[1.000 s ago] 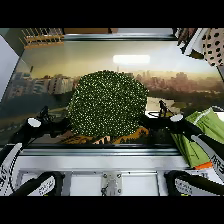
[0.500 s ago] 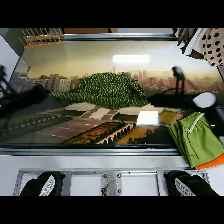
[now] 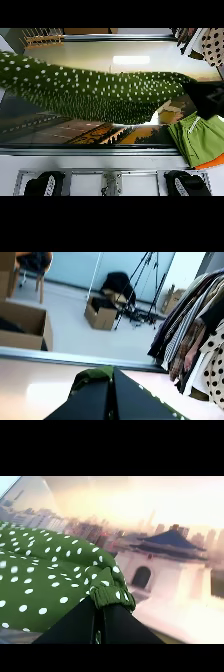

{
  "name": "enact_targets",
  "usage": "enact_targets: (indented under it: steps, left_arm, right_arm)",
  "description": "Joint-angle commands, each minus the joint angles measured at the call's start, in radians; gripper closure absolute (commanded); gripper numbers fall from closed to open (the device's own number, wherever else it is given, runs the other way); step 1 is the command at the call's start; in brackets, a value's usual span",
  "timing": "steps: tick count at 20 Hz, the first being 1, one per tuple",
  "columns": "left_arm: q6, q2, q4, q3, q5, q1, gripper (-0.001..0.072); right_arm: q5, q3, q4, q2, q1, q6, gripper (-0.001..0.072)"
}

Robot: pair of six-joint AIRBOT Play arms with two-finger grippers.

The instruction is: Fold the clothes and pants, and hang the long-sleeved shirts on hangers.

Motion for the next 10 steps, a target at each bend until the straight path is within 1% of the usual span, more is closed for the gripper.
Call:
enact_targets:
  steps: [1, 3, 4, 6, 8, 10]
  left_arm:
    - [-0.028, 0.007, 0.002, 0.044, -0.021, 0.000, 0.0705]
    - [-0.027, -0.074, 0.001, 0.007, -0.045, 0.000, 0.0705]
    - [-0.027, -0.129, 0.000, -0.025, -0.055, -0.001, 0.0704]
    - [-0.027, -0.269, -0.010, -0.101, -0.050, -0.001, 0.0704]
    - [-0.027, -0.455, -0.016, -0.140, -0.053, -0.001, 0.0704]
    - [-0.018, -0.666, -0.122, -0.136, -0.058, -0.001, 0.0704]
  right_arm:
    - [0.162, 0.010, -0.058, 0.059, -0.001, 0.200, 0.0703]
    - [0.236, 0.008, -0.087, 0.008, -0.001, 0.285, 0.0703]
    - [0.262, 0.008, -0.091, -0.035, -0.001, 0.298, 0.0703]
    - [0.289, 0.008, -0.090, -0.163, 0.003, 0.291, 0.0703]
    - [0.291, 0.008, -0.091, -0.325, 0.010, 0.233, 0.0703]
    - [0.264, 0.009, -0.100, -0.512, 0.010, 0.202, 0.0703]
